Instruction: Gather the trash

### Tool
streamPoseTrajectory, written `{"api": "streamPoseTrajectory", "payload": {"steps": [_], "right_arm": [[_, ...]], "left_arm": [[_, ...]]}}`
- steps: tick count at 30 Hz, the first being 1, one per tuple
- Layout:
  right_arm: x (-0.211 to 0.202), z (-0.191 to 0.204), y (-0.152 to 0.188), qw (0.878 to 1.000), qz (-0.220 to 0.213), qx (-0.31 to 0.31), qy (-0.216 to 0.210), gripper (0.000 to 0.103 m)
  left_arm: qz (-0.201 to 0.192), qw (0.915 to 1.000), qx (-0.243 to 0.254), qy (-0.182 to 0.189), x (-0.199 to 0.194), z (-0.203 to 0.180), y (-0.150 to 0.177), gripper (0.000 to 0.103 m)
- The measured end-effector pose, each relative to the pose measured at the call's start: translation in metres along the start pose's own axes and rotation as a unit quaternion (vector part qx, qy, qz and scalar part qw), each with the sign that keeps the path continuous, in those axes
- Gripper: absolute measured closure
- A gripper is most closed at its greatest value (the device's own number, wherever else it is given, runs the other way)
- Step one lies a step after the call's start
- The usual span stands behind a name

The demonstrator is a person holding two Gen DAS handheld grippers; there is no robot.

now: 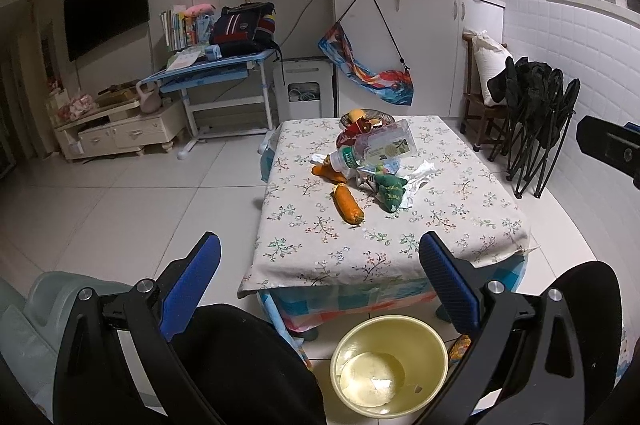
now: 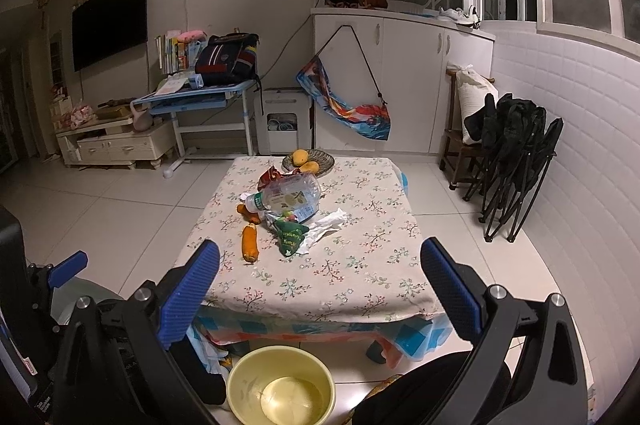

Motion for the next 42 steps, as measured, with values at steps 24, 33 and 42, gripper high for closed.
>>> {"api": "streamPoseTrajectory", "payload": {"steps": [24, 33, 42], "right_arm": [[0.0011, 0.0013, 0.0055, 1.0, 0.004, 0.001, -0.003, 0.007], [0.0011, 0.0015, 0.0061, 1.0, 0.005, 0.002, -0.004, 0.007], [0.0013, 0.0014, 0.0055, 1.0, 0.005, 0.002, -0.004, 0.007]], "left_arm": [[0.002, 1.0, 0.001, 0.0, 0.0001, 0.0004, 0.0002, 0.007], [0.003, 1.0, 0.001, 0.0, 0.0, 0.0001, 0.0, 0.007], [0.003, 1.0, 0.0, 0.0, -0.0002, 0.0002, 0.0006, 0.007]]}}
Point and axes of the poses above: each gripper's, at about its wrist camera, not at the fingertips, and x roughly the way its jaws point, z to its left, y to its underside, the point moved 4 cm from there along x, roughly the way its jaws point, and after that the axes turned 13 degrees about y, right-handed, at the moved point
